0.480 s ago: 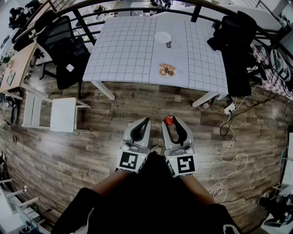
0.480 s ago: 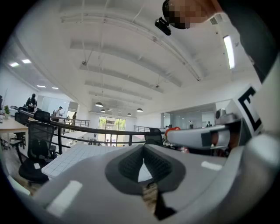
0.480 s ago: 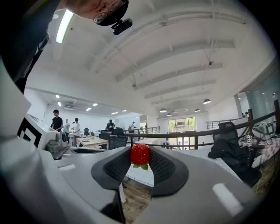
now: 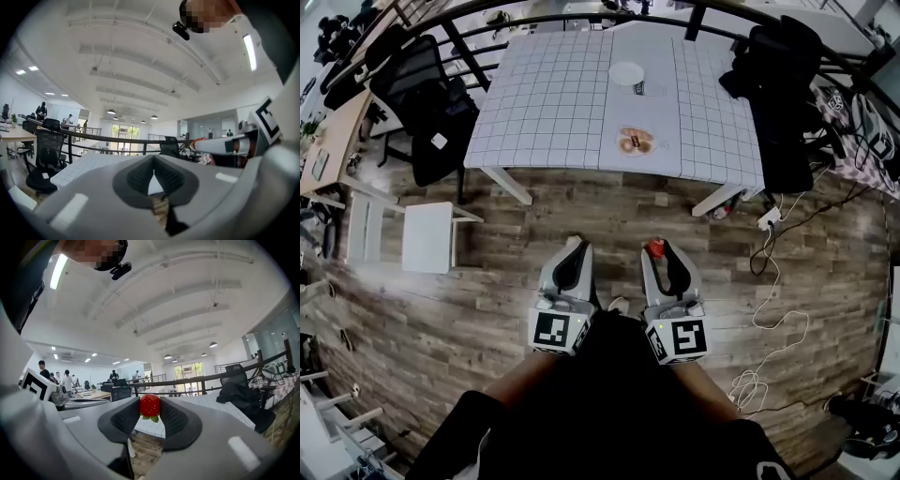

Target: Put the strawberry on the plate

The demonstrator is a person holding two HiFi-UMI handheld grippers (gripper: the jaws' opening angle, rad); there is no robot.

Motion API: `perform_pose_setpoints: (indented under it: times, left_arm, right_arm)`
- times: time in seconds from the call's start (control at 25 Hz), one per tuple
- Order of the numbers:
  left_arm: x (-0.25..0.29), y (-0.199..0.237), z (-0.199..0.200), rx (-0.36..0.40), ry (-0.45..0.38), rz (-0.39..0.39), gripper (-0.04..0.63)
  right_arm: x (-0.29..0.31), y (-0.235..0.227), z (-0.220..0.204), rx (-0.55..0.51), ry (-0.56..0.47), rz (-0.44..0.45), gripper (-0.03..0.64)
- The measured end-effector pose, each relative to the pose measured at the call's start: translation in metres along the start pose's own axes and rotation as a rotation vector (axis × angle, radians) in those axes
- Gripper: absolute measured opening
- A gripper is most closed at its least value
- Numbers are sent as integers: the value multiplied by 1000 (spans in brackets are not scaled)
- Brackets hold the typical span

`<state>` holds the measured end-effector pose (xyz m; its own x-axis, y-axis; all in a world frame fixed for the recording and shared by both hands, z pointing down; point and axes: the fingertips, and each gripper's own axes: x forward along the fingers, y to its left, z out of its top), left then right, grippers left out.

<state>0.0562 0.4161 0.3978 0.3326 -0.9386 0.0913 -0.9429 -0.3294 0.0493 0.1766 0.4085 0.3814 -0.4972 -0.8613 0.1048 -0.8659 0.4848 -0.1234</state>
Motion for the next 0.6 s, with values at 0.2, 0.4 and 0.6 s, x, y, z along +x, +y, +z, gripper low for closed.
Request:
perform_pose_setpoints:
  times: [0.2,0.4,0.6]
  left_arm:
    - [35,8,-6,-6,29,-61,8]
    - [88,18,-13,-18,28,-116,8]
    - [138,36,4,-12,12,-133,8]
  right_arm:
    - [22,-9,7,-45,-24,-19,130]
    - [62,-29,6,-66,3,-43,130]
    - [106,-53,15,-63,46,-69,130]
